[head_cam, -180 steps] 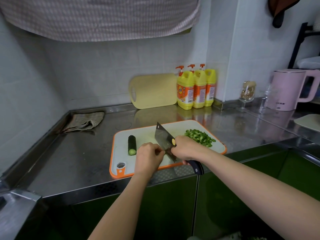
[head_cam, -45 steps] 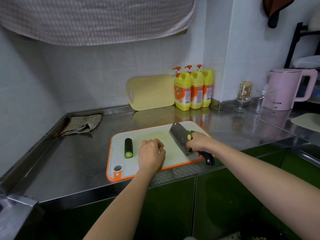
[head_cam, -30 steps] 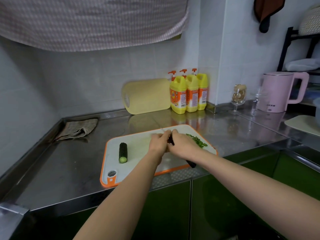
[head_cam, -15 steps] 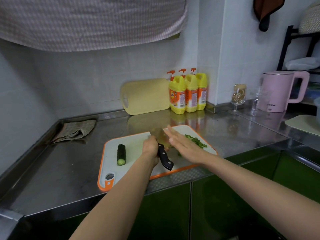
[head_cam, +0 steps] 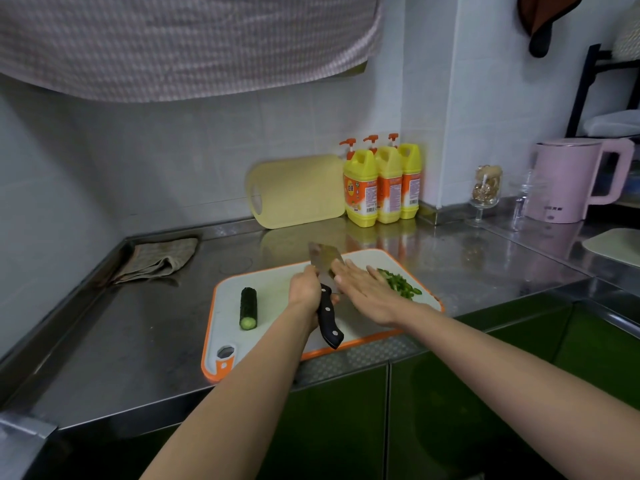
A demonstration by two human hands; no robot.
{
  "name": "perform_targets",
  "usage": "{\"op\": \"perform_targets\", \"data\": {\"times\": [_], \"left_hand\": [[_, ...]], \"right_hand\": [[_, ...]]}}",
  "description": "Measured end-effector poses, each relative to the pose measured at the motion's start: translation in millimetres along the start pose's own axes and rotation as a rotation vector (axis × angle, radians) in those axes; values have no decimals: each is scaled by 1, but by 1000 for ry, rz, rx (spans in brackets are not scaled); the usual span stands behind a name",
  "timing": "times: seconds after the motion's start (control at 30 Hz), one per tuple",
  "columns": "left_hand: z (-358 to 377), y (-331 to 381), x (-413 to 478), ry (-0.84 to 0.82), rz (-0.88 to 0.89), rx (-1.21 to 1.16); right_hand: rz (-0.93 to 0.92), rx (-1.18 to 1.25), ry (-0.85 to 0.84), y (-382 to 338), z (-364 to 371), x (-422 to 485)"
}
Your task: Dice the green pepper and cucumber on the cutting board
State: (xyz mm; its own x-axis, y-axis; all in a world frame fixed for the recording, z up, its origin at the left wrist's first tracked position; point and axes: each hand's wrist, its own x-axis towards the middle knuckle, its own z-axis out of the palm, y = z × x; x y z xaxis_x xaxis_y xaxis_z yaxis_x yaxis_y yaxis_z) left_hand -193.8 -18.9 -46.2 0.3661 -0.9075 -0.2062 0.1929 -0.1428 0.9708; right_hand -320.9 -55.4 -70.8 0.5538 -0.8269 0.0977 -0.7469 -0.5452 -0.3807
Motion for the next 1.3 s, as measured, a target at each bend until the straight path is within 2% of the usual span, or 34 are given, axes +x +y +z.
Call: {"op": "perform_targets", "data": {"times": [0.07, 0.13, 0.2, 0.3, 0.47, 0.53, 0.63, 0.7, 0.77, 0.9, 1.07, 1.2, 1.3], "left_hand": [[-4, 0, 1, 7, 19, 19], [-8, 2, 1, 26, 37, 25], [-11, 4, 1, 28, 46, 36], [-11, 4, -2, 22, 50, 34], [-10, 4, -7, 45, 79, 48], [-7, 2, -6, 43, 80, 41], [2, -4, -8, 29, 93, 46], [7, -7, -9, 19, 100, 59], [10, -9, -7, 17, 108, 84], [9, -14, -3, 16, 100, 116], [4, -15, 2, 12, 103, 99], [2, -11, 4, -6, 111, 122], [4, -11, 6, -1, 117, 125]], "right_hand": [[105, -33, 56, 3, 2, 2], [117, -24, 111, 2, 0, -1], [68, 4, 78, -5, -1, -4], [141, -3, 40, -11, -4, -5], [179, 129, 342, 6, -26, -11], [308, 169, 427, 18, -33, -18], [543, 199, 356, 46, -31, -22], [613, 277, 264, 59, -21, -19], [648, 358, 254, 60, -11, -17], [650, 334, 254, 43, -1, -13], [546, 363, 194, 35, 8, 4], [509, 246, 289, 42, -1, 3], [402, 187, 365, 43, -10, -2]]}}
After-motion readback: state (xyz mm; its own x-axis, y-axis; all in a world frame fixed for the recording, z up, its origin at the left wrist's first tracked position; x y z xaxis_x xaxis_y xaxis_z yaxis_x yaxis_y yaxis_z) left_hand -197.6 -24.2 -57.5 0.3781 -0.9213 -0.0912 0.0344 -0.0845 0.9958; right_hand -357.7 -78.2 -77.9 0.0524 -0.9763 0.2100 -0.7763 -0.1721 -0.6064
